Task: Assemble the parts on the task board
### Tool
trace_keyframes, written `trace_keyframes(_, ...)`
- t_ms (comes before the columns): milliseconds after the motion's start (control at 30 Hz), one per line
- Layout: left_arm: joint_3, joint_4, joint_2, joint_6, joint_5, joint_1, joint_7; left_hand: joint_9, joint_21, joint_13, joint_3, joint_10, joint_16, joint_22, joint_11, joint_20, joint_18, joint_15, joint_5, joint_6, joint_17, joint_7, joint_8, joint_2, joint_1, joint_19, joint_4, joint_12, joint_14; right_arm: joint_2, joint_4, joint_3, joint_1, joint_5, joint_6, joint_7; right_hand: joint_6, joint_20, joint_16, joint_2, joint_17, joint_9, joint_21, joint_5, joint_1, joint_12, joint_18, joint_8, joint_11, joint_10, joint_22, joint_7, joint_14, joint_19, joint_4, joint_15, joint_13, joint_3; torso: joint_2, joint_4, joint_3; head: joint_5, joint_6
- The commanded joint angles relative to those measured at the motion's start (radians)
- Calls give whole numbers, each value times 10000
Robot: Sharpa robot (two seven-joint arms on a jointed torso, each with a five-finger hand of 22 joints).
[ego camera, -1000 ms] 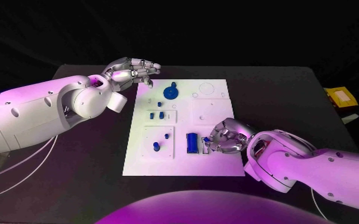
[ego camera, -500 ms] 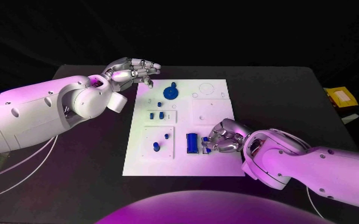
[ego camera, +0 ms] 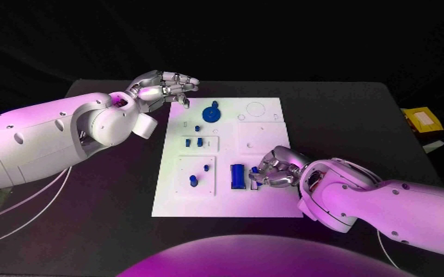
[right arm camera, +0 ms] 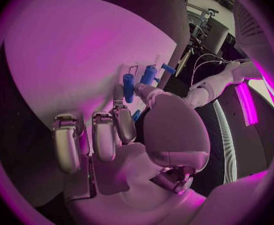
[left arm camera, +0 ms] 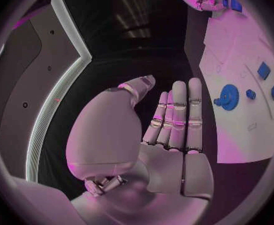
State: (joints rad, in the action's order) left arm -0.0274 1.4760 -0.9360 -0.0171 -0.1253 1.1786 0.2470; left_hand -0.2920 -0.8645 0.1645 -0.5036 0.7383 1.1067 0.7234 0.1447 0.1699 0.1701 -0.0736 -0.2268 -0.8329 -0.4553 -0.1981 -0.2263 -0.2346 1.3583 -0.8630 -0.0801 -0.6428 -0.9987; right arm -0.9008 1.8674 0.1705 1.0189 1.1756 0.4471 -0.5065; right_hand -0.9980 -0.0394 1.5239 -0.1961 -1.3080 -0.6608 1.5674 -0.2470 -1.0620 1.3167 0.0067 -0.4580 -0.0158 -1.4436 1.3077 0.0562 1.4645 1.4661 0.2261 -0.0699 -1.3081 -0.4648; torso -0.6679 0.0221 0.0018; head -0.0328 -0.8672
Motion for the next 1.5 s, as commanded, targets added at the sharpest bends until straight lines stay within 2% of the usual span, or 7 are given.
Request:
trace_keyframes(33, 6, 30, 6, 77, 29, 5, 72, -4, 32, -9, 41, -50, 53, -11, 11, 36, 127, -13, -5, 28, 14, -16, -48, 112, -19, 33, -29, -47, 44, 38, 69, 5, -19, 151, -334, 41, -13, 63, 30, -2, -1581, -3, 19, 40, 81, 29, -63, 47, 18, -80, 2627, 34, 860, 1041, 2, -64, -714, 74, -2, -2, 2, -4, -23)
trace_keyframes(700, 6, 15, -21, 57, 29, 6, 51, -4, 36, -14, 47, -62, 58, -12, 13, 37, 126, -14, -5, 29, 17, -16, -48, 110, -24, 34, -34, -51, 50, -266, 419, 5, -58, 334, -212, 116, -87, 69, 36, 96, -1596, -19, 34, -9, 105, 69, -67, 16, -5, -107, 2631, 5, 863, 1047, 126, -78, -747, 179, -3, 9, 6, -32, -40)
trace_keyframes(833, 6, 13, -21, 51, 27, 6, 49, -4, 36, -14, 47, -62, 58, -12, 13, 37, 126, -14, -5, 29, 17, -16, -48, 110, -24, 34, -34, -51, 50, -262, 413, 5, -61, 353, -223, 134, -95, 81, 35, 22, -1595, -27, 34, -412, 284, 46, -67, 29, -9, -104, 2631, 2, 863, 1047, 450, -86, -740, 583, -3, -1, 5, -19, -40)
trace_keyframes(933, 6, 12, -23, 44, 26, 6, 48, -4, 36, -14, 47, -62, 58, -12, 13, 37, 126, -14, -5, 29, 17, -16, -48, 110, -24, 34, -34, -51, 50, -258, 403, 5, -62, 358, -224, 152, -98, 82, 31, 29, -1590, -33, 34, -313, 483, 36, -67, 39, -10, -102, 2631, 0, 862, 1047, 641, -86, -740, 926, 0, -6, 0, -13, -47)
trace_keyframes(1100, 6, 9, -28, 36, 23, 6, 41, -3, 40, -20, 50, -75, 62, -12, 15, 39, 126, -16, -6, 31, 19, -17, -48, 111, -28, 35, -41, -53, 56, -278, 406, 5, -62, 361, -313, 199, -92, 89, 35, 133, -1601, -42, 34, -311, 351, 50, -67, 43, -26, -112, 2631, -19, 864, 1047, 545, -99, -757, 1028, -2, -3, 0, -14, -54)
trace_keyframes(1267, 6, 5, -23, 40, 22, 6, 46, -3, 40, -20, 50, -75, 62, -12, 15, 39, 126, -16, -6, 31, 19, -17, -48, 111, -28, 35, -41, -53, 56, -365, 401, 5, -62, 380, -378, 321, -57, 103, 25, 276, -1583, -36, 34, 828, -789, 41, -67, 85, -45, -108, 2631, -38, 861, 1047, 36, -115, -768, 860, 7, -3, -2, -25, -36)
trace_keyframes(1500, 2, -51, 15, -105, 62, 4, 253, -2, 43, -23, 51, -82, 66, -13, 15, 39, 126, -17, -7, 34, 22, -17, -48, 114, -27, 36, -44, -58, 60, -765, 329, -4, 63, -732, 606, 2500, 246, 51, -48, 237, -1427, 60, -433, 647, -867, -118, 36, 314, 73, 1, 2493, 109, 826, 862, 75, -28, -667, 879, 65, 15, -24, -8, 114)
